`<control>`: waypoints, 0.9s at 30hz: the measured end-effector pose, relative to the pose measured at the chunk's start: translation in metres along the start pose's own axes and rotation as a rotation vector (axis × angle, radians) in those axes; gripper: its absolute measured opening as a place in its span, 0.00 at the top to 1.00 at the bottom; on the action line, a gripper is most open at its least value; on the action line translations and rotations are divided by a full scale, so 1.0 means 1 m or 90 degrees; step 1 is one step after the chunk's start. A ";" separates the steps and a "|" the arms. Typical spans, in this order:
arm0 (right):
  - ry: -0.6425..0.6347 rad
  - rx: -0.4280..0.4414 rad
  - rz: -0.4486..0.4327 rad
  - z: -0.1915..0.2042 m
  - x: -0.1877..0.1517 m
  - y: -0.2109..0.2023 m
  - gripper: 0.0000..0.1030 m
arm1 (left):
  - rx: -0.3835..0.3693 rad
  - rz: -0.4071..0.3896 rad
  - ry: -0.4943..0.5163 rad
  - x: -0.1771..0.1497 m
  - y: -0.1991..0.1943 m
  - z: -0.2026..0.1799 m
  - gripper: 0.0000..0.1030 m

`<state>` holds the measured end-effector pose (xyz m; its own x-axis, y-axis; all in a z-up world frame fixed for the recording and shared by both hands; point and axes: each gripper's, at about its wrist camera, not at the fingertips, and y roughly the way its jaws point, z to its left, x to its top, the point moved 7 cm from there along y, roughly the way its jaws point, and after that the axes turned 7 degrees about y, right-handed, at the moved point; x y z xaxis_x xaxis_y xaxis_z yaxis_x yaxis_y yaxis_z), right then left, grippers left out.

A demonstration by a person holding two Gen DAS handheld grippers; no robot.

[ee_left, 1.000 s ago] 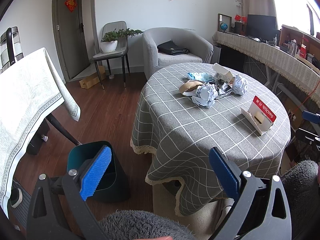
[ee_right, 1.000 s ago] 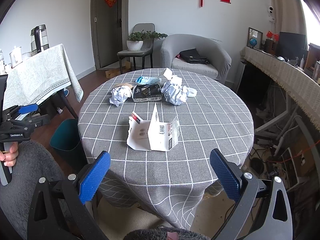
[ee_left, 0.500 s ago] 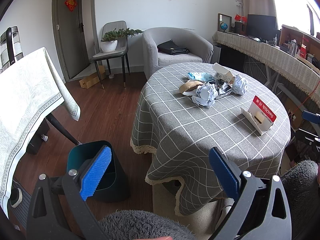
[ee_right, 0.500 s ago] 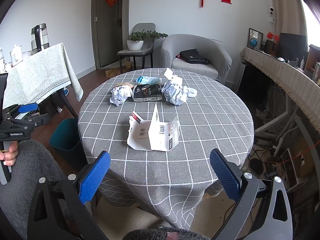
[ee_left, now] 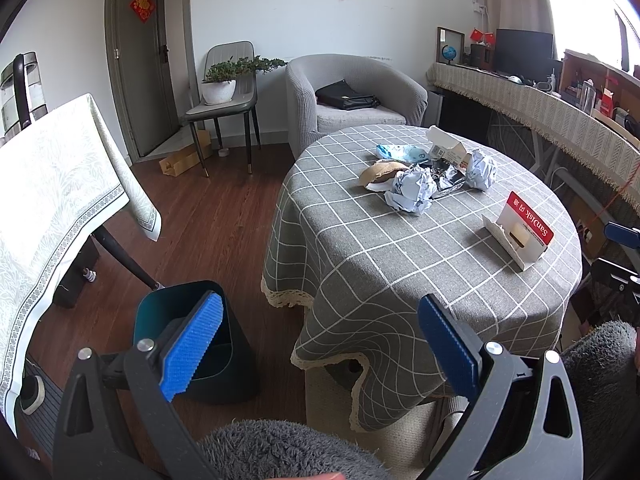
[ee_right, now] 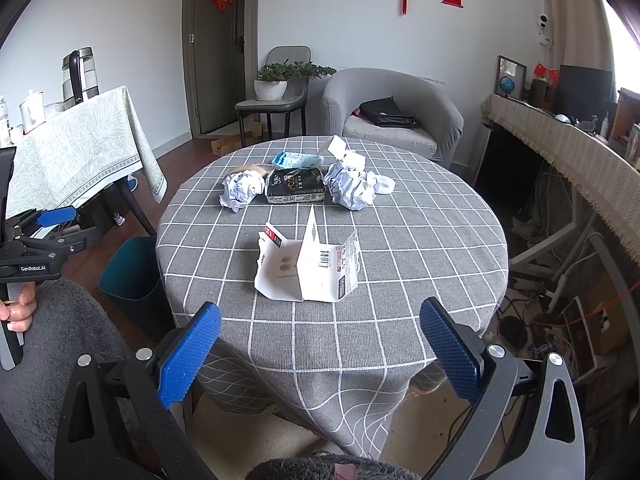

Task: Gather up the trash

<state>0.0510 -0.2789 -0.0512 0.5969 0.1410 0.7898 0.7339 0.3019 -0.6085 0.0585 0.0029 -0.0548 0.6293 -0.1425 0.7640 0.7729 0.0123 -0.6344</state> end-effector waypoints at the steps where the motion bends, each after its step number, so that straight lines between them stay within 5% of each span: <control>1: -0.001 -0.001 -0.001 0.000 0.000 0.000 0.03 | 0.000 0.000 0.000 0.000 0.000 0.000 0.03; 27: -0.018 -0.030 0.004 0.004 0.006 -0.008 0.03 | -0.025 -0.034 -0.012 0.019 -0.022 0.002 0.04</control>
<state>0.0469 -0.2772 -0.0414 0.5928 0.1691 0.7874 0.7450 0.2562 -0.6159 0.0536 0.0017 -0.0262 0.5892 -0.1232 0.7985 0.8018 -0.0335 -0.5967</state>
